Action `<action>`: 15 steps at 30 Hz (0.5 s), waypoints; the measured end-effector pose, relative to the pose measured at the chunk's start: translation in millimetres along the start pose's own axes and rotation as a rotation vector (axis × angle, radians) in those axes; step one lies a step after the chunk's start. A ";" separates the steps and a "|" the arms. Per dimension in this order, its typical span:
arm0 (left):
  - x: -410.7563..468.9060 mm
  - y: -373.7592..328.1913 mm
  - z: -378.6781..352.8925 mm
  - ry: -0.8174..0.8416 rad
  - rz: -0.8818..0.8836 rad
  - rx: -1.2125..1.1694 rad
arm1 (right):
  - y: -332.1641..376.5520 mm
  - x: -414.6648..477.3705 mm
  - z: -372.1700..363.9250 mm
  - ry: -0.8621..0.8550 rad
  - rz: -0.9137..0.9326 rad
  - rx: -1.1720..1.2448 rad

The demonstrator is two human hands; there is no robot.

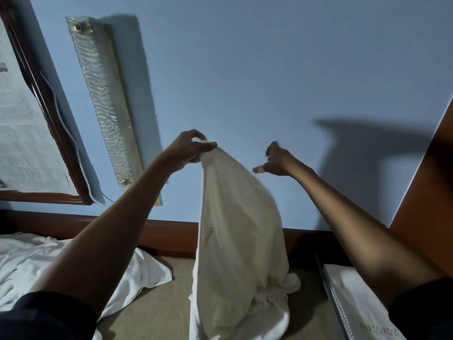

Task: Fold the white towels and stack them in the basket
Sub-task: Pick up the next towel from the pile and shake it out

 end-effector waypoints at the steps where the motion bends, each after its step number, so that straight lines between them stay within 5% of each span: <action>1: 0.1 -8.1 -12.4 0.005 -0.005 -0.039 | 11.2 -10.4 -14.4 0.211 0.001 0.015; 4: -1.0 -26.5 -51.0 0.050 -0.006 -0.191 | 37.4 -41.3 -55.0 0.596 0.032 0.171; 9: 3.3 -47.8 -73.9 0.021 -0.063 -0.368 | 23.1 -24.3 -54.2 0.212 0.020 0.517; 15: 15.2 -35.3 -31.9 -0.222 -0.055 -0.482 | -15.5 -26.7 -12.7 0.173 0.085 0.691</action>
Point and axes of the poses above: each hand's wrist, its own x-axis towards the middle knuckle, its own z-axis out of the back of the hand, y = z × x, the point moved 7 cm from there along x, towards the middle knuckle
